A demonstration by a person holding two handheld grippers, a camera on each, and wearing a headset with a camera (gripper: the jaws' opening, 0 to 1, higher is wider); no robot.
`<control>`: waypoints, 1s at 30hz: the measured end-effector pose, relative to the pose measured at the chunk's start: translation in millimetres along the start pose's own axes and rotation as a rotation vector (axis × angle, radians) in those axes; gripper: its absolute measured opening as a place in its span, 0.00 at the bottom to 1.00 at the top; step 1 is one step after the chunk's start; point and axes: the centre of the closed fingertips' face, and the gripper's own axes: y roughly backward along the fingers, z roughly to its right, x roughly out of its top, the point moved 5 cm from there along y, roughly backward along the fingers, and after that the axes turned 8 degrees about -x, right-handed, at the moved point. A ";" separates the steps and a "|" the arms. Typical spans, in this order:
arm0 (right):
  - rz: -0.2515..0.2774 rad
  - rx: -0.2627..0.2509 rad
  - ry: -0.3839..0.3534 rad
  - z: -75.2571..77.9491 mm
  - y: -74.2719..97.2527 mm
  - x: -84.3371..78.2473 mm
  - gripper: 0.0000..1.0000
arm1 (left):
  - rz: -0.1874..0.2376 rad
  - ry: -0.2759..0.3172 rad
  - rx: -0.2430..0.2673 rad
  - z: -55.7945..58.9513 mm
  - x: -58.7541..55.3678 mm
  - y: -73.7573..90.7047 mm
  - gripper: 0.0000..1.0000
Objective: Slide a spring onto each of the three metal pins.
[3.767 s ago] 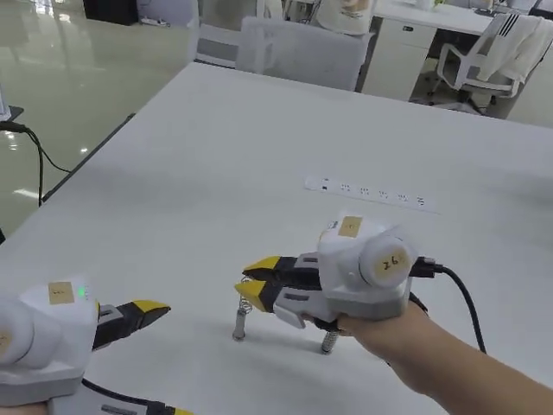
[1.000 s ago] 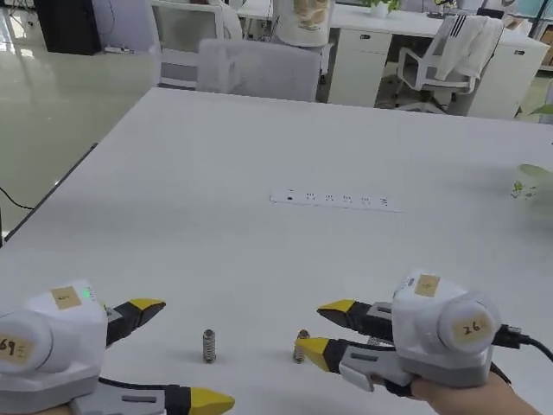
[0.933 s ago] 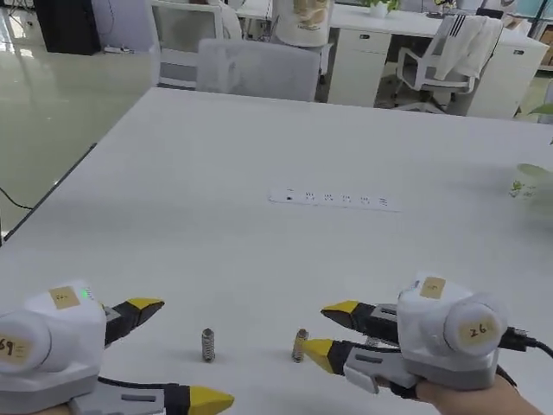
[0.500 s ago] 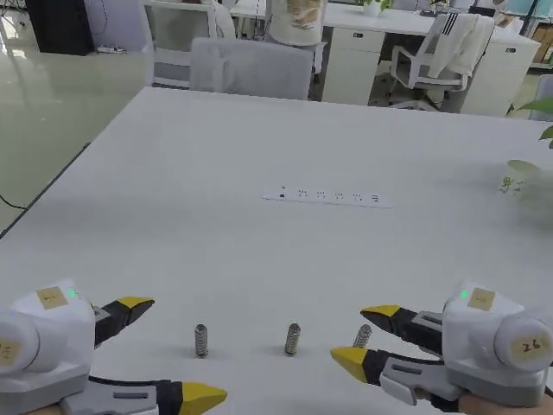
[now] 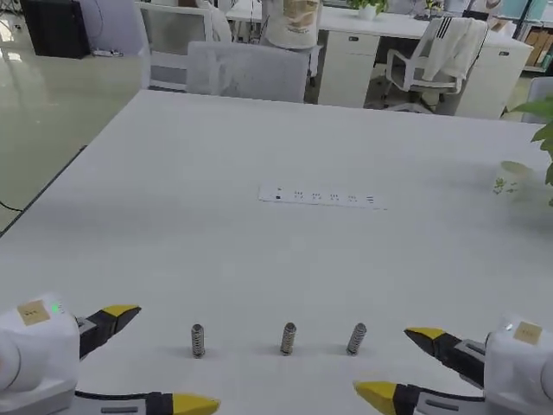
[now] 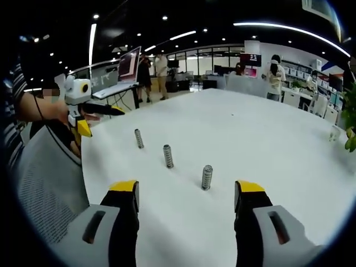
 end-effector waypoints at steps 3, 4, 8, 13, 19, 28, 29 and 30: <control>0.001 -0.040 -0.033 5.5 4.9 -5.2 0.82 | 0.000 0.003 0.007 1.1 -1.7 3.1 0.97; 0.001 -0.060 -0.039 8.3 7.9 -7.6 0.85 | -0.001 0.004 0.010 1.4 -1.8 4.1 0.97; -0.007 -0.111 -0.062 18.4 14.8 -14.7 0.95 | 0.001 0.003 0.019 1.7 -2.2 7.2 0.98; -0.014 -0.138 -0.077 26.2 20.1 -17.8 0.99 | 0.000 -0.001 0.028 1.0 -2.9 9.4 0.98; -0.006 -0.122 -0.075 22.0 19.5 -13.7 0.99 | 0.001 -0.002 0.030 1.2 -1.4 11.2 0.98; -0.025 -0.080 0.008 9.1 10.7 -9.6 0.99 | -0.007 0.003 0.055 -3.7 -3.8 18.8 0.98; -0.023 -0.077 0.005 8.8 10.4 -9.0 0.99 | -0.007 0.004 0.056 -4.1 -3.9 19.5 0.98; -0.020 -0.078 0.002 9.1 10.0 -8.5 0.99 | -0.007 0.006 0.058 -4.4 -4.0 19.9 0.98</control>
